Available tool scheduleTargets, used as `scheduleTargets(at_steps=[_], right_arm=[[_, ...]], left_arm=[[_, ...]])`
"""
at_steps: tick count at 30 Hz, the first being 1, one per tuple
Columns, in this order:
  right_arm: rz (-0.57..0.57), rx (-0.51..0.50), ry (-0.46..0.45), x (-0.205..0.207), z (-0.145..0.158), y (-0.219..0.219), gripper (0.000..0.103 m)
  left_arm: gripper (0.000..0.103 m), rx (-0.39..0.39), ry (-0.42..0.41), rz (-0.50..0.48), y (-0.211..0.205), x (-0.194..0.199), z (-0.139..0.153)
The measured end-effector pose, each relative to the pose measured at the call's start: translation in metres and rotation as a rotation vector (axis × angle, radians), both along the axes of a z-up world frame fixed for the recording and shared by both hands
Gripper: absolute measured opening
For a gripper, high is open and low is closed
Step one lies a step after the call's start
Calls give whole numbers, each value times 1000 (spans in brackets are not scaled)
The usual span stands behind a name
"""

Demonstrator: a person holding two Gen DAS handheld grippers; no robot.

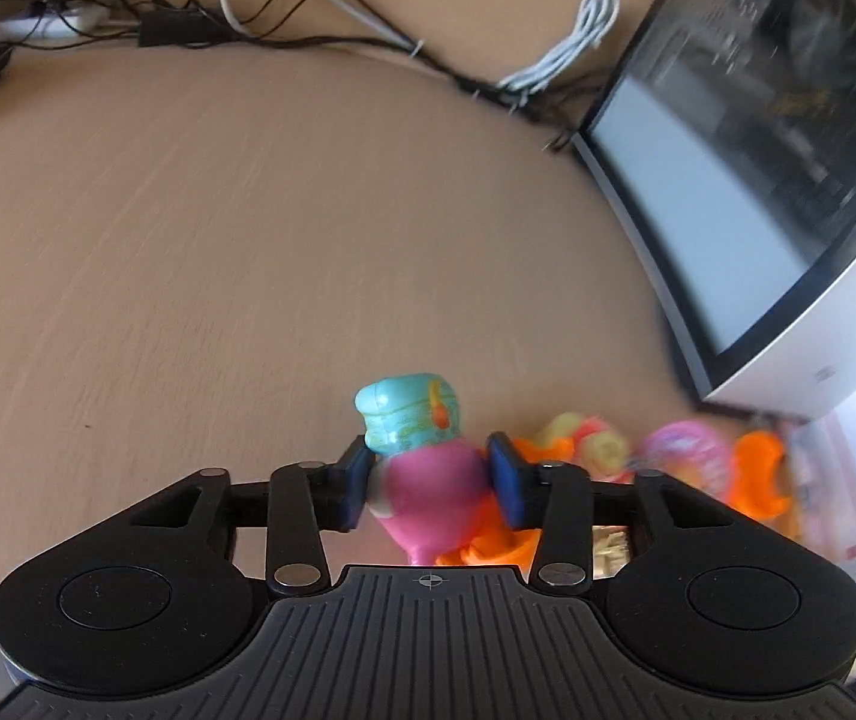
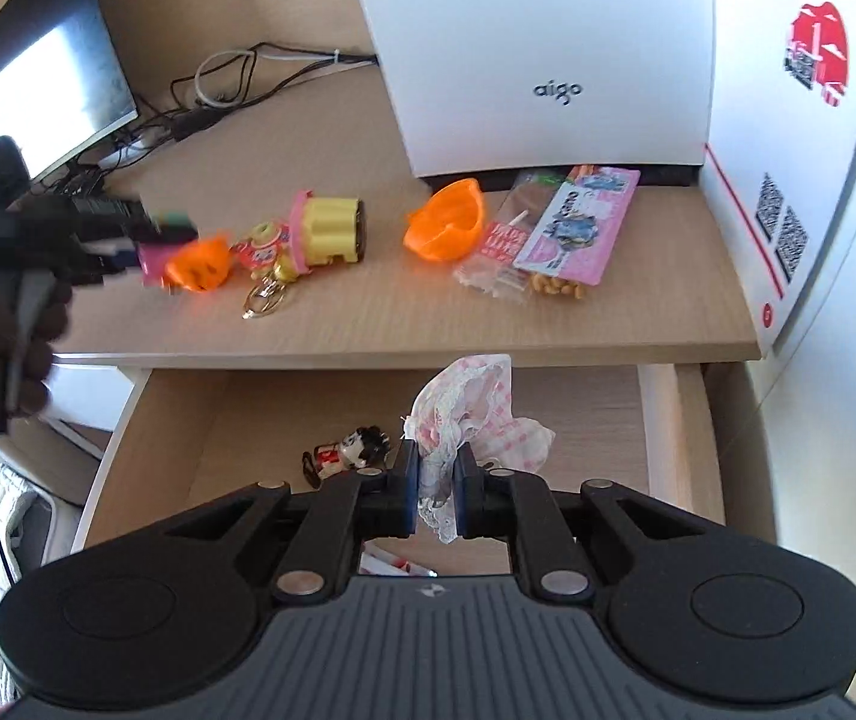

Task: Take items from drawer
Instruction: 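Set bird toy on desktop with left tool while right tool sets tissue beside PC case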

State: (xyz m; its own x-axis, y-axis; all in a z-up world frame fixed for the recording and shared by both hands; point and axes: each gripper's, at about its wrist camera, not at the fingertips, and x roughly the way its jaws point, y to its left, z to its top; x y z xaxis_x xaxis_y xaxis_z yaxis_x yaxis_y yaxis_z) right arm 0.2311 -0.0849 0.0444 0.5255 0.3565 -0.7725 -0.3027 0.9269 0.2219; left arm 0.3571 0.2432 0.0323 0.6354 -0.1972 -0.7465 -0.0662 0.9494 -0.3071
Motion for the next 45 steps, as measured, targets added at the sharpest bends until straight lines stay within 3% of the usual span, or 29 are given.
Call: scheduleTargets(at_steps=[2, 7, 13, 17, 25, 29, 33, 38, 41, 45], right_arm=[[-14, -4, -1, 3, -1, -3, 11], [-27, -18, 4, 5, -5, -6, 11], [-49, -36, -56, 3, 3, -7, 11], [-65, -58, -89, 3, 10, -9, 11], [-95, -90, -190, 30, 31, -6, 11], [-43, -73, -260, 60, 40, 14, 11], [-15, -89, -258, 103, 23, 38, 11], [-24, -161, -198, 138, -6, 50, 14], [-20, -129, -186, 141, -3, 47, 30], [-31, -133, -252, 129, 13, 48, 50]], left_arm=[[47, 21, -18, -3, -1, 0, 0], [47, -21, -49, 19, 12, -3, 4], [46, -96, -99, 132, 37, -12, 8], [46, -99, -119, 136, 43, -22, 17], [46, -89, -227, -61, 3, -85, 46], [46, -42, -184, -203, -30, -113, 38], [46, 48, -120, -323, -56, -133, 21], [46, 121, 21, -350, -71, -141, 1], [46, 134, 37, -355, -75, -145, -5], [46, 128, 34, -355, -76, -145, -7]])
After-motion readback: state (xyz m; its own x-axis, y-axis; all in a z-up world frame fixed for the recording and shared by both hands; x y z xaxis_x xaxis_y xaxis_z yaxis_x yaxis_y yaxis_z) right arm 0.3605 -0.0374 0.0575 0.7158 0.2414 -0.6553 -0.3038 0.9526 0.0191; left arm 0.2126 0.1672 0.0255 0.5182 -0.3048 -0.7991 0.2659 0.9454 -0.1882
